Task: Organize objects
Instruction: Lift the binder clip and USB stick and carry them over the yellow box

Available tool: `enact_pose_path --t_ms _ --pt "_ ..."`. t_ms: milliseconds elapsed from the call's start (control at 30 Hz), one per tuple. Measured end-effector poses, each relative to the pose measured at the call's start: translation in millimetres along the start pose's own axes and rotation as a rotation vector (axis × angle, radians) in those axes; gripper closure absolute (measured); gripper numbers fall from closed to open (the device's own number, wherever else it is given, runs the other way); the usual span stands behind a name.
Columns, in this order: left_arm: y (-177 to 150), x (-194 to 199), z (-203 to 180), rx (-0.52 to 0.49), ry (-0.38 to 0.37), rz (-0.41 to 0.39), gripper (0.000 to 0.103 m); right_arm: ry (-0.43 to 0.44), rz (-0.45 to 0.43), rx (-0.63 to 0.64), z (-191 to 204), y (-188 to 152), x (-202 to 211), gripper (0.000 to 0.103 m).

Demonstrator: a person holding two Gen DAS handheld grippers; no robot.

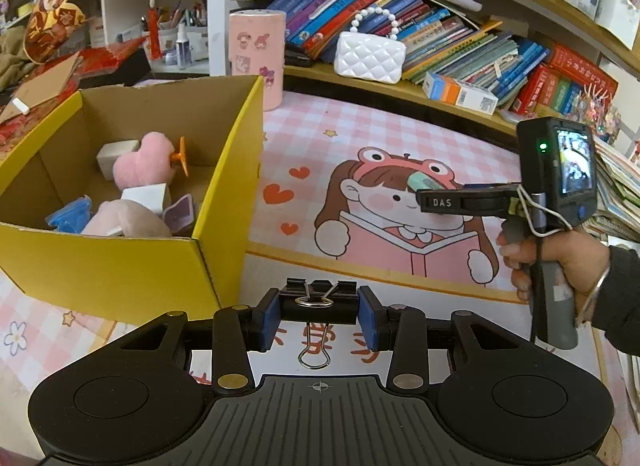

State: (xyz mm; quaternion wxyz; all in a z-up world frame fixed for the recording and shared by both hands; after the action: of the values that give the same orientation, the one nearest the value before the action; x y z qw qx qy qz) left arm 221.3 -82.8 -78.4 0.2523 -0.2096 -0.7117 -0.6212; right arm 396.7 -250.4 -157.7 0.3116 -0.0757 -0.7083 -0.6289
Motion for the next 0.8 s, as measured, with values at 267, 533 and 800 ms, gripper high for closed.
enact_pose_path --t_ms 267,533,800 --pt "4.6 4.7 -0.3 -0.001 0.003 -0.021 0.064 0.043 0.009 -0.004 5.5 1.8 -7.7 0.080" --pt "6.0 13.8 -2.4 -0.010 -0.026 -0.045 0.064 -0.013 -0.011 -0.132 -1.1 4.7 24.4 0.080" --pt "-1.7 22.7 1.6 -0.029 -0.074 -0.052 0.064 -0.050 -0.030 -0.215 16.3 0.2 85.4 0.080"
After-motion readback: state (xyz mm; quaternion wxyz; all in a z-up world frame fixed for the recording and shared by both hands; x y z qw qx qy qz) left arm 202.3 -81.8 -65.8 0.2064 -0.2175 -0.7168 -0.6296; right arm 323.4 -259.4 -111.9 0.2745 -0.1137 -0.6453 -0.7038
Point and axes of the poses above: each gripper's, at about its wrist camera, not at the fingertips, and x roughly against the way its jaws point, z to its left, y to its top, the point moved 5 cm from there along -x, roughly the way its jaws point, and after that the axes turned 9 degrees about -z, right-handed, at the moved point
